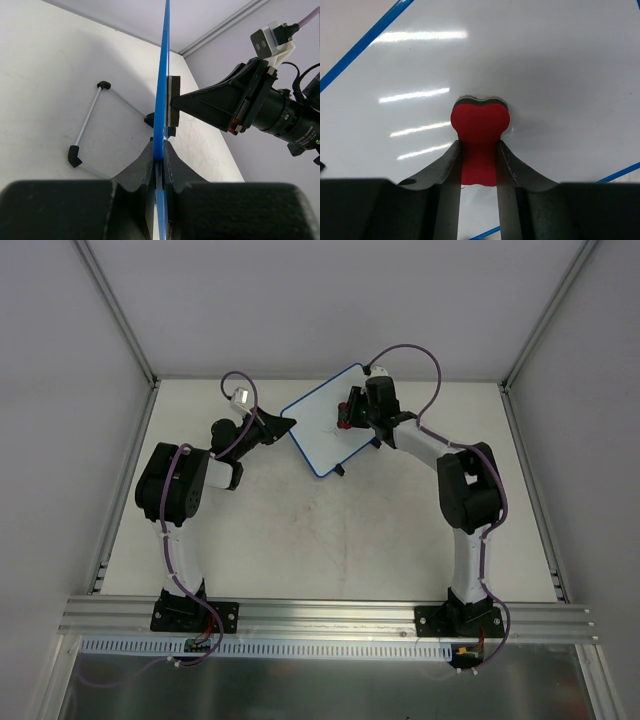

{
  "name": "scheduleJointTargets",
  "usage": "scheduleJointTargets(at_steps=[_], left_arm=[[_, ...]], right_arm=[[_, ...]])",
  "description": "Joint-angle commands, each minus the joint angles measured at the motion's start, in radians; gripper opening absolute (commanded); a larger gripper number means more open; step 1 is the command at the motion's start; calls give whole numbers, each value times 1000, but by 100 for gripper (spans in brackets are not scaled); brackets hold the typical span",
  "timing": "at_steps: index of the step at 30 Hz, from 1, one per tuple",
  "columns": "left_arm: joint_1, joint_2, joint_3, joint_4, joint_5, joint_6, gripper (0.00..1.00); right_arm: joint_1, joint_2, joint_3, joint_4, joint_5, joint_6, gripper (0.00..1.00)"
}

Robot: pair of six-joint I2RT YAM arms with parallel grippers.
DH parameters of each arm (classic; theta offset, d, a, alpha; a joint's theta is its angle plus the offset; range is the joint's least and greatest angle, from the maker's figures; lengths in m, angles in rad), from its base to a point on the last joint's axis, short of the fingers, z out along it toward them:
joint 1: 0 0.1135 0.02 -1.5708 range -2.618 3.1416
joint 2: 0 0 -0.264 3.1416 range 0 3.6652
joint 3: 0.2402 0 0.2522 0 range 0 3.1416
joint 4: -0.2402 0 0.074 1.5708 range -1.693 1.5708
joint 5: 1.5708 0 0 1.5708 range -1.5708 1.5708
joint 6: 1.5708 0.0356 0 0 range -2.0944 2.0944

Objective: Erase the whiteboard

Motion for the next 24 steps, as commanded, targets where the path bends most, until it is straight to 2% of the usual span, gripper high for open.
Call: scheduleJointTargets(at_steps=[1,10,16,24], left_arm=[[-27,-58,2,79,71,56,0],[-30,-54,7,70,71,51,0],[-30,-50,18,56,75,51,0],[-30,-46,27,58,81,42,0]], right_arm=[[84,18,-50,-72,30,-76,0],[188,-22,-87,-16,-17,-184,0],[208,-19,-90,-7,-94,-202,0],[218,-21,-125,-1,-108,-201,0]])
